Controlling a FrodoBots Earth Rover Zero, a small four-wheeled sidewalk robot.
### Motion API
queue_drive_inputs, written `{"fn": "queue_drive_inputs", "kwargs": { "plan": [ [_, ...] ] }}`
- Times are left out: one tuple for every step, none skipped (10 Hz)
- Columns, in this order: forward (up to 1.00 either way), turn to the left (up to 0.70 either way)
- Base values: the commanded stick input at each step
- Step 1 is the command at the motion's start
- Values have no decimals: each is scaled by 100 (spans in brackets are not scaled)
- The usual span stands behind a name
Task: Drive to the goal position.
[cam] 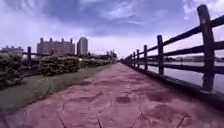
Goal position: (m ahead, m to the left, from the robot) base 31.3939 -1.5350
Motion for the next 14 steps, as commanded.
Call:
{"fn": "queue_drive_inputs", "kwargs": {
  "plan": [
    [100, 0],
    [100, 0],
    [100, 0],
    [100, 0],
    [100, 0],
    [100, 0],
    [100, 0],
    [100, 0],
    [100, 0],
    [100, 0],
    [100, 0],
    [100, 0],
    [100, 0],
    [100, 0]
  ]
}}
